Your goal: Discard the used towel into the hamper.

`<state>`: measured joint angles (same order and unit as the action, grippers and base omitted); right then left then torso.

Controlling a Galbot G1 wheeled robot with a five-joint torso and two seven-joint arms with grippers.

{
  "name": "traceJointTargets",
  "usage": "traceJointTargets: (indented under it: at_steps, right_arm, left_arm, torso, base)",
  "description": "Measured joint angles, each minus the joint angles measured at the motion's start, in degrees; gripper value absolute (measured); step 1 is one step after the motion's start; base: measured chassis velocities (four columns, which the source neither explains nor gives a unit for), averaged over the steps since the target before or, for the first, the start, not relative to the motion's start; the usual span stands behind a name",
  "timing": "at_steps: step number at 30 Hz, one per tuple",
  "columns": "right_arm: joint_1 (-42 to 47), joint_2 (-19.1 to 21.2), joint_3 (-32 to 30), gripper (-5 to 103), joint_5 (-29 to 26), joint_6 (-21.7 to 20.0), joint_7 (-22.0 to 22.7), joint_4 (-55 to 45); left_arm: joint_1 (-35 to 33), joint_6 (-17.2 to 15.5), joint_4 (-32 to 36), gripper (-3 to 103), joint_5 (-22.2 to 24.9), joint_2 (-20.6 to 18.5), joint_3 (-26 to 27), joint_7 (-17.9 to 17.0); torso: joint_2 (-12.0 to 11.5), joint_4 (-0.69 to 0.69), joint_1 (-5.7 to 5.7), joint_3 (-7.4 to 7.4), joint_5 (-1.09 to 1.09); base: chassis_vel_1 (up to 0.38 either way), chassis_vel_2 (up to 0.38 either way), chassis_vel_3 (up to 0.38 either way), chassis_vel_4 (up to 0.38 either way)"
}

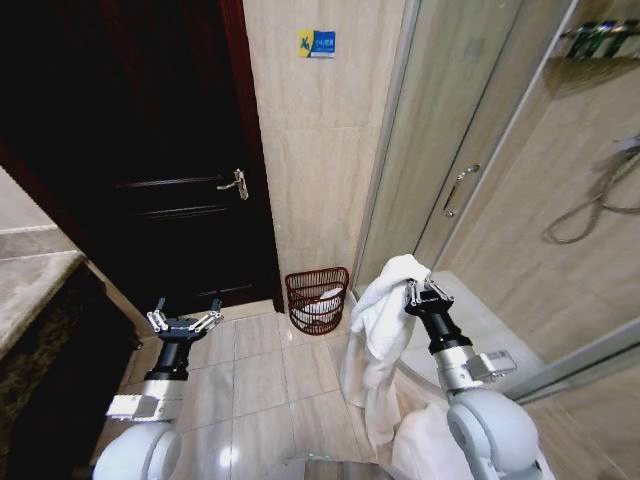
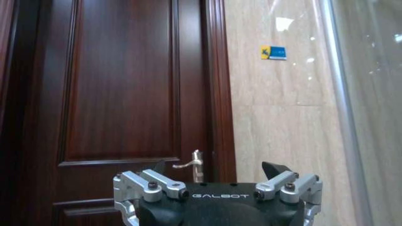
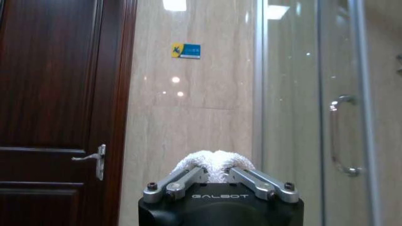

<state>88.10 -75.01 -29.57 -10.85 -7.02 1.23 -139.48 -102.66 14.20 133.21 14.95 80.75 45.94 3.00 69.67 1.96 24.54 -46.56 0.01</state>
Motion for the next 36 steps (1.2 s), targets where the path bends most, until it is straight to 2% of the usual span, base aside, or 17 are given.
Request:
traceJointTargets:
  at_steps: [18, 25, 29, 30, 31, 33, 34, 35, 36]
  right_arm:
    - [-0.1, 0.3, 0.3, 4, -1.1, -0.5, 1.7, -1.0]
    - [-1.5, 3.2, 0.0, 4, -5.0, -2.4, 4.6, -3.5]
    - [-4.3, 6.8, -1.2, 4, -9.7, -4.0, 6.9, -3.8]
    - [-6.9, 8.8, -2.2, 4, -13.9, -5.4, 8.2, -3.8]
    - [-6.9, 8.8, -2.2, 4, -13.9, -5.4, 8.2, -3.8]
    - [-10.8, 11.7, -3.4, 4, -19.4, -7.0, 9.7, -3.9]
    - [-10.8, 11.7, -3.4, 4, -19.4, -7.0, 9.7, -3.9]
    - [-14.1, 13.8, -4.0, 4, -23.1, -7.9, 10.8, -3.9]
    - [-15.2, 14.4, -4.1, 4, -24.1, -8.1, 11.1, -3.9]
  left_arm:
    - [0.1, 1.3, -0.7, 100, -1.3, 0.8, -0.6, -0.5]
    - [-0.1, 1.4, -0.6, 100, -2.8, 2.2, -1.3, -0.6]
    - [-0.5, 1.5, -0.4, 100, -3.9, 3.3, -1.7, -1.0]
    - [-0.8, 1.7, -0.3, 100, -4.7, 3.8, -2.0, -1.5]
    - [-0.8, 1.7, -0.3, 100, -4.7, 3.8, -2.0, -1.5]
    - [-1.5, 2.2, -0.3, 100, -5.5, 4.5, -2.2, -2.1]
    - [-1.5, 2.2, -0.3, 100, -5.5, 4.5, -2.2, -2.1]
    - [-2.0, 2.6, -0.3, 100, -5.9, 5.1, -2.3, -2.4]
    - [-2.1, 2.7, -0.4, 100, -6.1, 5.2, -2.3, -2.5]
  torso:
    - [0.0, 0.00, 0.02, -0.01, 0.00]
    - [0.0, 0.00, -0.02, 0.01, 0.00]
    - [0.0, -0.01, -0.02, 0.00, 0.00]
    - [0.0, -0.01, -0.01, 0.00, 0.01]
    - [0.0, -0.01, -0.01, 0.00, 0.01]
    - [0.0, -0.01, -0.01, 0.00, 0.01]
    - [0.0, -0.01, -0.01, 0.00, 0.01]
    - [0.0, -0.01, 0.00, 0.00, 0.01]
    - [0.0, -0.01, 0.00, 0.00, 0.02]
  base:
    - [-0.072, 0.105, 0.108, -0.070]
    - [0.000, 0.000, 0.000, 0.000]
    - [0.000, 0.000, 0.000, 0.000]
    - [0.000, 0.000, 0.000, 0.000]
    - [0.000, 0.000, 0.000, 0.000]
    - [0.000, 0.000, 0.000, 0.000]
    - [0.000, 0.000, 0.000, 0.000]
    - [0.000, 0.000, 0.000, 0.000]
    - [0.000, 0.000, 0.000, 0.000]
